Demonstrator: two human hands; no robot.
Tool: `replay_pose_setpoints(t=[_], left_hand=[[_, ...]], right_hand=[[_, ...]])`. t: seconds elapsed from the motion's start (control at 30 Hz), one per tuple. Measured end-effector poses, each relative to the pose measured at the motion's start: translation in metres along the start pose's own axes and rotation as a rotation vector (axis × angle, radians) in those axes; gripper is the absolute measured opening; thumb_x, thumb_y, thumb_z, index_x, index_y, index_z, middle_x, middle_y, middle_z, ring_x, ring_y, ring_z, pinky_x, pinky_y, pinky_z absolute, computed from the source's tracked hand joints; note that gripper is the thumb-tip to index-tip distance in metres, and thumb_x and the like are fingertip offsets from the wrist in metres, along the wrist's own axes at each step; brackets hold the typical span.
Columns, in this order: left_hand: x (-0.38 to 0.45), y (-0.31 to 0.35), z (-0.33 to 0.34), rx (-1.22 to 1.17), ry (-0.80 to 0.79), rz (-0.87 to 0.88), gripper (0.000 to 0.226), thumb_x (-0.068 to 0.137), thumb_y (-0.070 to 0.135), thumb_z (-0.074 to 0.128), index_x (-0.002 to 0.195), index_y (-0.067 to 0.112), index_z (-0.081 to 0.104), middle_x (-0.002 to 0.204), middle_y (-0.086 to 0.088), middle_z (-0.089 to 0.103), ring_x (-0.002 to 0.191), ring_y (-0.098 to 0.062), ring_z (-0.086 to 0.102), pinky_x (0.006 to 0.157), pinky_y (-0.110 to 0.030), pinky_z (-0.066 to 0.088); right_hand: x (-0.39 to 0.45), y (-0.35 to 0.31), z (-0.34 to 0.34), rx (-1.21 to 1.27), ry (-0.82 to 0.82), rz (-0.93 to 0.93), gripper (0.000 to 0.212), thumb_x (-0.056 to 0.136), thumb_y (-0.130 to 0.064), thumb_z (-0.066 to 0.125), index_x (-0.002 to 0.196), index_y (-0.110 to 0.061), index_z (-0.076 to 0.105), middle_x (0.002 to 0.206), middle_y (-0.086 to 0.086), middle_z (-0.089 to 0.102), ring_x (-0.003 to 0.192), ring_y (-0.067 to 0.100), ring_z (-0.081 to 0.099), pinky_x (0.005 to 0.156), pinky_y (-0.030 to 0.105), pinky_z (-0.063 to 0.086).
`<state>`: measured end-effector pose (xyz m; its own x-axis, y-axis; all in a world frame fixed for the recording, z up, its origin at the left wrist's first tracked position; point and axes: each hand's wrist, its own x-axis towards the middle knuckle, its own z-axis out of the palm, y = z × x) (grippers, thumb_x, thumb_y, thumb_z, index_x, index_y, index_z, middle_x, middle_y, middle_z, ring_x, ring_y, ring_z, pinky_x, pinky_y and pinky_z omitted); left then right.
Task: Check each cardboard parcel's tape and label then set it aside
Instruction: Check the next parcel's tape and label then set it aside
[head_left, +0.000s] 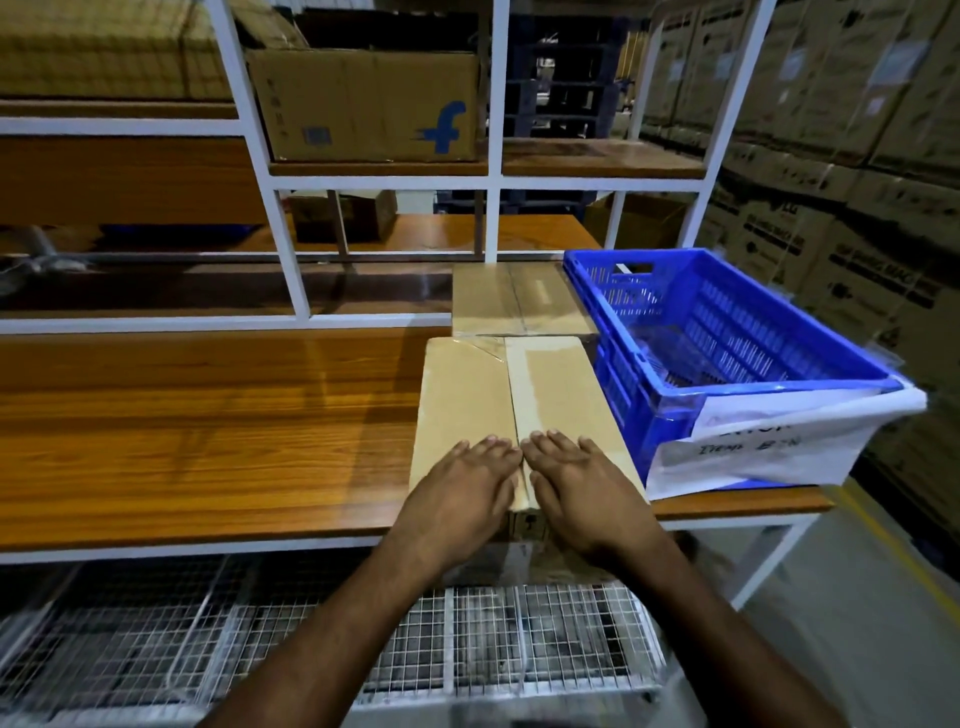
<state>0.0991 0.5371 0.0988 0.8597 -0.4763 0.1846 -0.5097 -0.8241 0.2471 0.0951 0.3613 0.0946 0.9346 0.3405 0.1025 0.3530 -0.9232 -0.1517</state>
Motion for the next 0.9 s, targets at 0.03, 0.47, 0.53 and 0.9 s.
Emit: replay_pose_setpoints(t=[0.03, 0.47, 0.53, 0.9], left_hand=[[0.000, -0.001, 0.000, -0.001, -0.001, -0.001, 0.048, 0.107, 0.034, 0.027, 0.153, 0.024, 0.031, 0.159, 0.003, 0.030, 0.147, -0.006, 0.021, 0.121, -0.026, 0.009], [-0.036, -0.028, 0.009, -0.213, 0.171, -0.191, 0.046, 0.106, 0.034, 0.034, 0.151, 0.027, 0.032, 0.159, 0.011, 0.025, 0.145, 0.004, 0.007, 0.119, -0.021, 0.006], [-0.034, -0.026, 0.009, -0.233, 0.206, -0.201, 0.047, 0.105, 0.033, 0.036, 0.151, 0.025, 0.033, 0.159, 0.011, 0.026, 0.145, 0.004, 0.008, 0.117, -0.017, 0.006], [-0.036, -0.024, 0.021, -0.536, 0.373, -0.238, 0.041, 0.103, 0.033, 0.045, 0.144, 0.031, 0.045, 0.149, 0.023, 0.031, 0.145, 0.005, 0.014, 0.115, -0.019, 0.016]], right_hand=[[0.001, 0.001, 0.000, 0.006, 0.003, -0.005, 0.069, 0.094, -0.041, 0.006, 0.153, -0.019, 0.032, 0.159, 0.002, 0.031, 0.149, 0.015, 0.022, 0.121, 0.036, 0.015], [-0.042, 0.025, 0.012, 0.085, 0.220, 0.046, 0.059, 0.096, -0.050, 0.023, 0.145, -0.027, 0.048, 0.150, -0.007, 0.046, 0.144, 0.008, 0.031, 0.118, 0.035, 0.021], [-0.042, 0.025, 0.010, 0.166, 0.242, 0.079, 0.061, 0.096, -0.055, 0.026, 0.148, -0.027, 0.042, 0.155, -0.007, 0.038, 0.147, 0.006, 0.022, 0.120, 0.030, 0.015], [-0.057, 0.000, -0.005, 0.639, 0.633, 0.559, 0.083, 0.054, -0.070, 0.076, 0.123, -0.025, 0.064, 0.097, -0.009, 0.073, 0.090, 0.012, 0.067, 0.078, 0.021, 0.049]])
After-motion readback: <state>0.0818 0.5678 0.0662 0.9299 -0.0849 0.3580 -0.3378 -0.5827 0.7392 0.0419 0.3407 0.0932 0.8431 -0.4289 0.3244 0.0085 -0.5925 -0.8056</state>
